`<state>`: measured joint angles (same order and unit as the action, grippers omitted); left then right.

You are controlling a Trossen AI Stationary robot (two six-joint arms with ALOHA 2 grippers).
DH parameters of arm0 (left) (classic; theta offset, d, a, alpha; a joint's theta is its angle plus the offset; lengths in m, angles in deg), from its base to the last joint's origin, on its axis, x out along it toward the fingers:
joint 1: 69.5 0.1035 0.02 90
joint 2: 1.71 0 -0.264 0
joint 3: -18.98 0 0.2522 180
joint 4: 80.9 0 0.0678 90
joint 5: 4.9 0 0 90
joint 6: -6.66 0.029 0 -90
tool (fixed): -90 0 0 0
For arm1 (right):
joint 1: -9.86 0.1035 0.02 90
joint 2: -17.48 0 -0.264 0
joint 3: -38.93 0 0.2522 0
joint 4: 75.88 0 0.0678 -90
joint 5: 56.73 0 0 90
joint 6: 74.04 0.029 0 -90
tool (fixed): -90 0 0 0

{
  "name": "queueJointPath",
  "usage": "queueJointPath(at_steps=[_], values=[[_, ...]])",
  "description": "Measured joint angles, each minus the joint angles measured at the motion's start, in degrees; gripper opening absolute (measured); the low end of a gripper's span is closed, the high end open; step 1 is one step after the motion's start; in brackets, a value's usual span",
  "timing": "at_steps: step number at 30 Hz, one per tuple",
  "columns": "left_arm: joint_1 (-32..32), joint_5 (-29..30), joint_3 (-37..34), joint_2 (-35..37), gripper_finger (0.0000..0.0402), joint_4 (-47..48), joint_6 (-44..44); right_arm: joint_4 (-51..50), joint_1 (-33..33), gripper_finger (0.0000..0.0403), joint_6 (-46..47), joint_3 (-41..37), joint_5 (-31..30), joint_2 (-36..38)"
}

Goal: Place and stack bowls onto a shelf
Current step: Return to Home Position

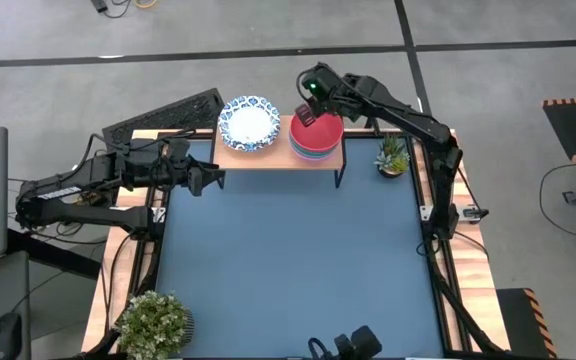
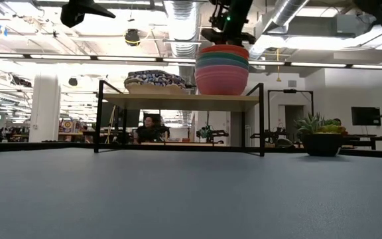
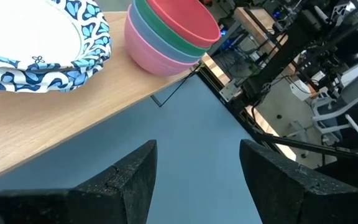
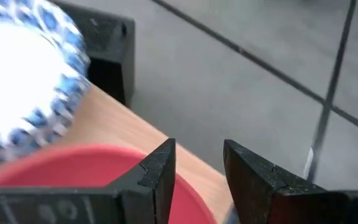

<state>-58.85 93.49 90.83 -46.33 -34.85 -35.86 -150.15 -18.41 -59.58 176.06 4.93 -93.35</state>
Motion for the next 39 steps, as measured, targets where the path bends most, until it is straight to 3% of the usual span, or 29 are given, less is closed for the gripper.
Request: queueJointPath(at_steps=[5,11,15,22,27,39], values=[[0.0,0.0,0.0,0.0,0.0213,0.0,0.23,6.34,2.5,0.0159,-3.67,-0.08,0.05,4.88],[0.0,0.34,0.0,0.0,0.0213,-0.49,1.45,3.96,7.83,0.0159,-4.61,-1.28,-0.01,13.84],[-0.02,2.48,0.0,0.0,0.0213,-1.61,1.56,6.14,12.75,0.0159,-0.13,-8.99,-2.89,20.11],[-0.01,2.82,0.0,0.0,0.0213,-2.69,1.55,25.36,22.05,0.0159,2.06,-31.77,-17.73,25.39],[-0.02,2.29,0.0,0.0,0.0213,-2.69,1.0,34.95,23.84,0.0159,4.07,-42.07,-19.59,27.52],[-0.02,2.08,0.0,0.0,0.0213,-2.69,0.71,36.44,22.78,0.0159,7.6,-47.94,-18.85,27.19]])
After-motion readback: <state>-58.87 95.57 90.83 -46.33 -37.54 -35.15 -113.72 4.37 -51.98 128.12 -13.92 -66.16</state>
